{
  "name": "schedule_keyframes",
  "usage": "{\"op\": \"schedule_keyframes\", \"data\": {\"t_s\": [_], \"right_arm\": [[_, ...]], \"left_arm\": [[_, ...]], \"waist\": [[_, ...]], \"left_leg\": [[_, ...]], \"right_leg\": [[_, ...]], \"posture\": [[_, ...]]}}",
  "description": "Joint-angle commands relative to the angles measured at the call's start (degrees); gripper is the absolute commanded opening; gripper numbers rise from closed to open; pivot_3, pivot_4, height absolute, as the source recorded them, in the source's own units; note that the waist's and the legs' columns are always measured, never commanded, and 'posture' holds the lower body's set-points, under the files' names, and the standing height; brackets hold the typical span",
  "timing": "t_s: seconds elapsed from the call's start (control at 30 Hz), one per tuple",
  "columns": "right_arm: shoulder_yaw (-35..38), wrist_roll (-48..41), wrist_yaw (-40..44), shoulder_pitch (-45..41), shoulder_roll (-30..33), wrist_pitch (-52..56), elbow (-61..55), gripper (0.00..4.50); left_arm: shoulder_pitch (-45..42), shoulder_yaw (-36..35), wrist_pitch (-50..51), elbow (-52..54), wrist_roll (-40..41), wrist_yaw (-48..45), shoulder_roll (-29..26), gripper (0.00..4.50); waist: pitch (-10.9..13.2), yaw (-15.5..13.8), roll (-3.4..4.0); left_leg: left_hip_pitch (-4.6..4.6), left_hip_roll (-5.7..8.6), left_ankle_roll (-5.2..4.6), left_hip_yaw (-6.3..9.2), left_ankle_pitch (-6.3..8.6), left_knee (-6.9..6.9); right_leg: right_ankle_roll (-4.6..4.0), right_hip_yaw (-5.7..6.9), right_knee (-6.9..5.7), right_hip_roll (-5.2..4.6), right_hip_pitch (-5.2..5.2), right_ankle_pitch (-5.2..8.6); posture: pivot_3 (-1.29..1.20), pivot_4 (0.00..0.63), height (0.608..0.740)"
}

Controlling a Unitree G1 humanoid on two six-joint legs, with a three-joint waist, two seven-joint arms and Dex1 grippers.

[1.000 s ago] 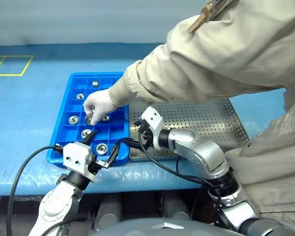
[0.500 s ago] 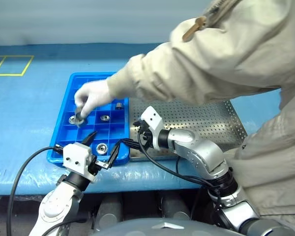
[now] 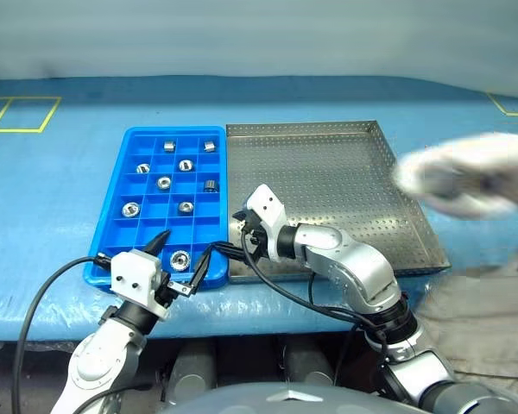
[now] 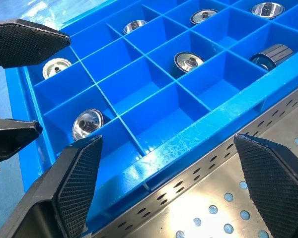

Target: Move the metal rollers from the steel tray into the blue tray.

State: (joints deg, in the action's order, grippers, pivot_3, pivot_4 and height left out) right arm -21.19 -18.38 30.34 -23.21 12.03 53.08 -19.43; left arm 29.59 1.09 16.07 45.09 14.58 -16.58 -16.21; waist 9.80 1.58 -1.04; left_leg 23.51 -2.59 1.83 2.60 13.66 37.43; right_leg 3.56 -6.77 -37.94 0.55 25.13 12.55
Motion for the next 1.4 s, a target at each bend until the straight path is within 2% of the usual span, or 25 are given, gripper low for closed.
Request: {"op": "schedule_keyframes", "data": {"t_s": [0.03, 1.4], "right_arm": [[0.3, -0.7, 0.3, -0.4, -0.2, -1.0, -1.5, 4.47], [1.0, -0.5, -1.5, 0.7, 0.4, -1.6, -3.0, 4.47]], "left_arm": [[-0.3, 0.0, -0.5, 0.9, 0.5, -0.6, -0.3, 4.5], [-2.3, 0.1, -0.1, 0.0, 0.5, -1.4, -0.3, 4.5]], "waist": [[0.0, 0.0, 0.0], [0.0, 0.5, 0.0]], "left_leg": [[0.0, 0.0, 0.0, 0.0, 0.0, 0.0], [-0.01, 0.0, 0.0, 0.01, 0.0, 0.07]], "right_leg": [[0.0, 0.0, 0.0, 0.0, 0.0, 0.0], [0.02, 0.0, -0.02, 0.0, -0.05, -0.01]], "posture": [[0.11, 0.15, 0.74], [0.08, 0.15, 0.74]]}}
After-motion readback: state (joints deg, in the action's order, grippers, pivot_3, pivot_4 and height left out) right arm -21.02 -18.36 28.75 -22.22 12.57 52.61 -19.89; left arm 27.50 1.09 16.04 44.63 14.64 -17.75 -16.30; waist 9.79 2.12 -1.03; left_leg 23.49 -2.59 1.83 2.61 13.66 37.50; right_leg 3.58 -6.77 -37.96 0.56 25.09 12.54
